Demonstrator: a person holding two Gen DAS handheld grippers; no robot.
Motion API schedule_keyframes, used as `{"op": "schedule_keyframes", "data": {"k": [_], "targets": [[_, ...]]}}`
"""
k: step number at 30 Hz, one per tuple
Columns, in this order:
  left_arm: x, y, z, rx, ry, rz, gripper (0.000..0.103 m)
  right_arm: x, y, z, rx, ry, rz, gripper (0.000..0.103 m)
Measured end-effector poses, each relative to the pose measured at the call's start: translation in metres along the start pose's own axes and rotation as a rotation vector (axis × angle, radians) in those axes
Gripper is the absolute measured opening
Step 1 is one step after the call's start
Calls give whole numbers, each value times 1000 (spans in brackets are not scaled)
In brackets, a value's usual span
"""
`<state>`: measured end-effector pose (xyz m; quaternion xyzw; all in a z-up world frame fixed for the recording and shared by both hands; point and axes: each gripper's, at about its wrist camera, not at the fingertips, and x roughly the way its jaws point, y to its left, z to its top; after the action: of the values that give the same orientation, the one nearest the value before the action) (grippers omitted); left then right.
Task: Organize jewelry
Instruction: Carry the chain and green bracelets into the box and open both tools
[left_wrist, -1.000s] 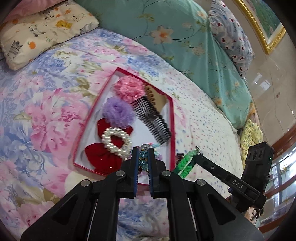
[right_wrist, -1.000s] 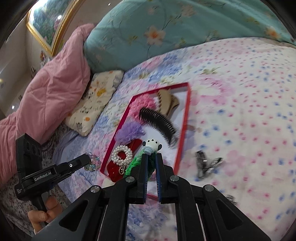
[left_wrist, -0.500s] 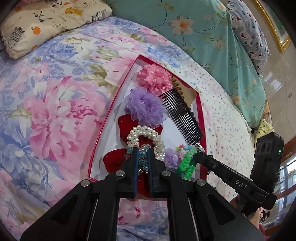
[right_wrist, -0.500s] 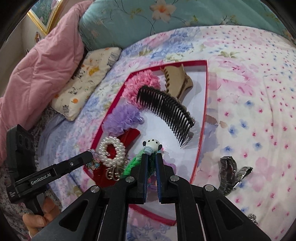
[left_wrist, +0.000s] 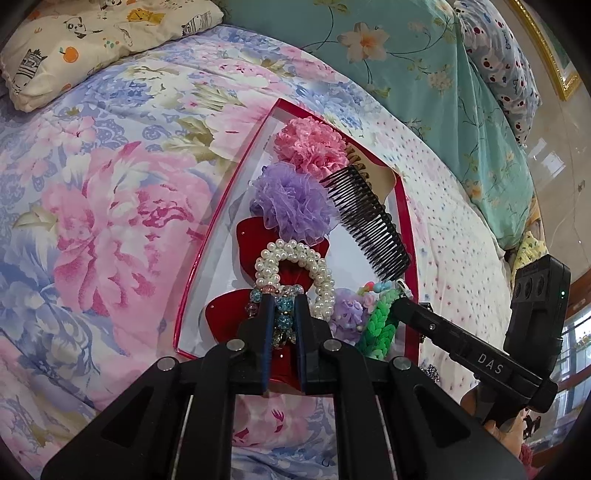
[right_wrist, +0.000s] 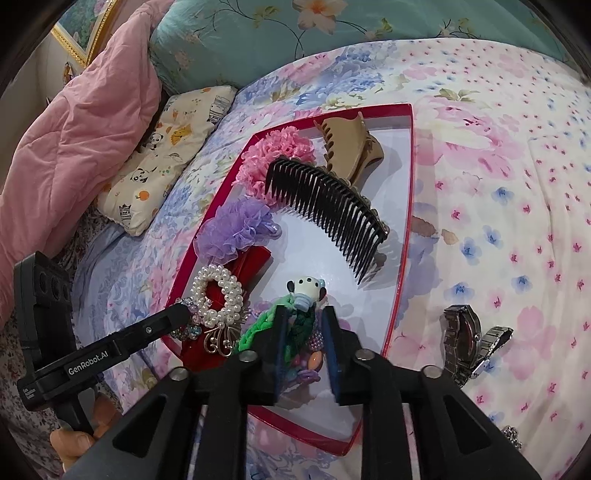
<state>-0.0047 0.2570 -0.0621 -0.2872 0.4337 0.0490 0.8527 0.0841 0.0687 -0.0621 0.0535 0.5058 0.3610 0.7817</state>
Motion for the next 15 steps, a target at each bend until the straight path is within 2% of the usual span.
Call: {"op": "schedule_keyframes", "data": {"k": [4,6,9,15], "targets": [[-1,-3,-1,14,2,14,15,-5,1,-1,2,-11,5,28],[-3,-3,-1,15,0,16,25,-8,1,-1,1,-18,7,29],[-6,-5,-3,22,-6,29,33,-12,0,0,6,-27,11,31],[-13,-9,-7,27,-5,26,36,-27,-5,-2,25,-49,22,32]]}}
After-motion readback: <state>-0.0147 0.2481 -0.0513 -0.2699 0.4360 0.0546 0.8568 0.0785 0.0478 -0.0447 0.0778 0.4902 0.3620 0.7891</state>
